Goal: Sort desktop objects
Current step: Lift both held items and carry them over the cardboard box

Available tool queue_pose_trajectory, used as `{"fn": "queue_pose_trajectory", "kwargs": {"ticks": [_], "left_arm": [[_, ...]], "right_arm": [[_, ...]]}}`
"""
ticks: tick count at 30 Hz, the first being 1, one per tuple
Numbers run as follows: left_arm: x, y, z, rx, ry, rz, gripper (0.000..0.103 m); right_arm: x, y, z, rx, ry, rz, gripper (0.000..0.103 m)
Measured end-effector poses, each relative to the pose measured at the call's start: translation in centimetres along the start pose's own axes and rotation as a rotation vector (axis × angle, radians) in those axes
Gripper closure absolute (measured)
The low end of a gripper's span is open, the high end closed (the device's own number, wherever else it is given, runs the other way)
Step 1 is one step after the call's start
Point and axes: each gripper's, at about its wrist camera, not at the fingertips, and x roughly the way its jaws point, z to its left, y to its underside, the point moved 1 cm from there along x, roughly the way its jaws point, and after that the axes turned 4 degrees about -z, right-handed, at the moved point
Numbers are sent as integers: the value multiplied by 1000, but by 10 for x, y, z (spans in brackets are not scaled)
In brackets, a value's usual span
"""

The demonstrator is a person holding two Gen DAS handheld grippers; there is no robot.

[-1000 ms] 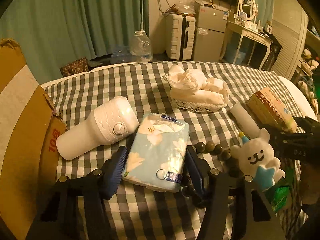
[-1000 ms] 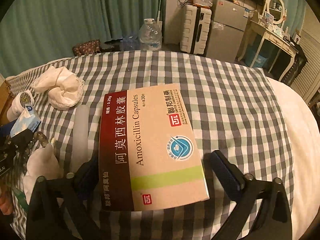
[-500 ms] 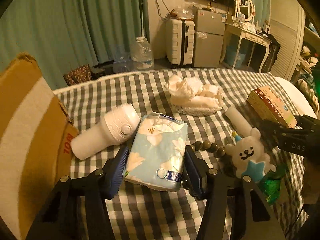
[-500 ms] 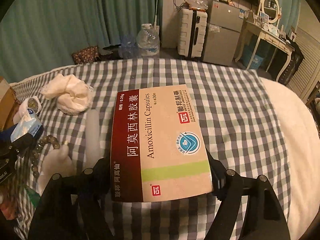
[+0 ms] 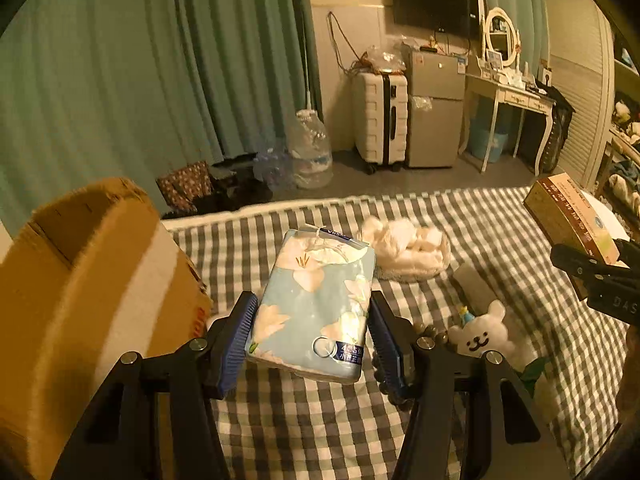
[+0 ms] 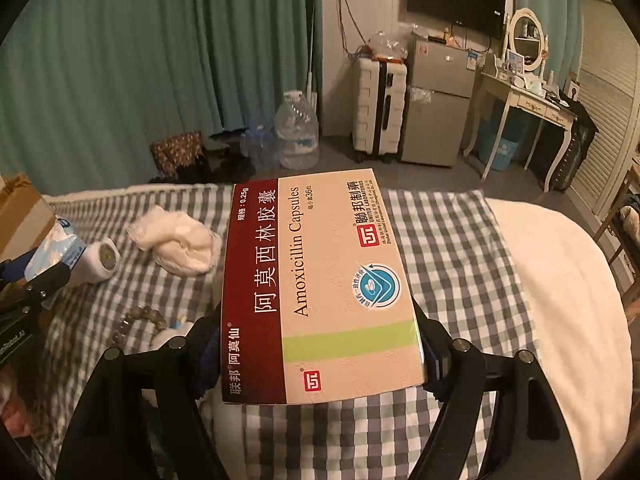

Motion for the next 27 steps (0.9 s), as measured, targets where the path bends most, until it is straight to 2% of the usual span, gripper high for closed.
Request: {"fn": "queue_pose_trajectory", "kwargs": {"ticks": [14,18,25,27], "left_arm": [[-63,-36,1,-25,-24,-127,46],[-84,-42,4,-39,-32,-151,46],[-138,-50,8,-38,-28,-240,46],[-146,-53,10,-40,-38,-251,46]], "right_arm": [[-68,-23,-4,30,-19,-135,26],[-89,-27,3,23,-18,-177,26],[-130,-28,19,7,-40,-244,26],[-138,-30,20,25,-64,-237,26]]}}
